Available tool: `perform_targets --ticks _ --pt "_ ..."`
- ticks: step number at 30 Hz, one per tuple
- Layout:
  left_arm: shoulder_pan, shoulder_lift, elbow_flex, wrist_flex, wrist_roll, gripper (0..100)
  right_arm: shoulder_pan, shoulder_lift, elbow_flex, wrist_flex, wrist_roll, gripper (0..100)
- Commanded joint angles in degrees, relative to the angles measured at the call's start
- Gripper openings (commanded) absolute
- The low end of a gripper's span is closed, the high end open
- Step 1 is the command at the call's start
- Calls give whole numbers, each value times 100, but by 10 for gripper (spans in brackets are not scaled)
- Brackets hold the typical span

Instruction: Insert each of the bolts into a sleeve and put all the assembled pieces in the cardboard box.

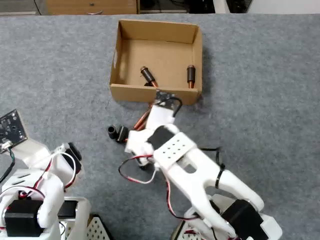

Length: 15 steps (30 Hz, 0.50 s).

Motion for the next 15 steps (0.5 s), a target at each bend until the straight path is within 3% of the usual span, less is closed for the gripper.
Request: perform_targets --ticks 1,15 --pt "-53 22 -9 -308 9 18 -154 4 224 -343 -273 257" --pt "-18 31 -9 -914 9 18 -101 22 787 -475 -360 256"
